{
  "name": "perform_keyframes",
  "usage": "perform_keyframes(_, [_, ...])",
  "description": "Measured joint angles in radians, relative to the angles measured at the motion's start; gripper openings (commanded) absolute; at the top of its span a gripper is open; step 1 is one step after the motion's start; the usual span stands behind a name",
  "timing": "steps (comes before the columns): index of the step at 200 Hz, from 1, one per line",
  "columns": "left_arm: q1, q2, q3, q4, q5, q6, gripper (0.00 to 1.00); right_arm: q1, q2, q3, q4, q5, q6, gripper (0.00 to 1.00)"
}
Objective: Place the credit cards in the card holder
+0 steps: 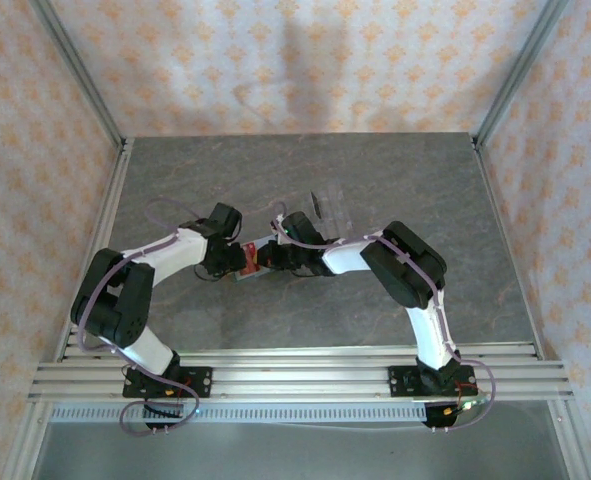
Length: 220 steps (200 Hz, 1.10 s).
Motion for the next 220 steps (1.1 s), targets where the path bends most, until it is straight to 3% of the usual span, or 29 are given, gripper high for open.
perform_keyframes(54, [0.073,-0.070,0.042,-0.022,0.034,-0.041,0.19,0.001,0.000,0.000,-0.005,-0.007,-0.006,0.00])
perform_keyframes(115, [0.090,0.019,0.065,-0.024,0.038,-0.049,0.11,0.000,0.000,0.023,-0.063,-0.040,-0.042,0.00])
perform_keyframes(142, [0.090,0.088,0.068,-0.007,0.038,-0.057,0.11,0.000,0.000,0.057,-0.134,-0.055,-0.080,0.00])
perform_keyframes(220, [0.092,0.087,0.061,0.034,0.045,-0.063,0.11,-0.009,0.000,0.126,-0.286,-0.065,-0.178,0.00])
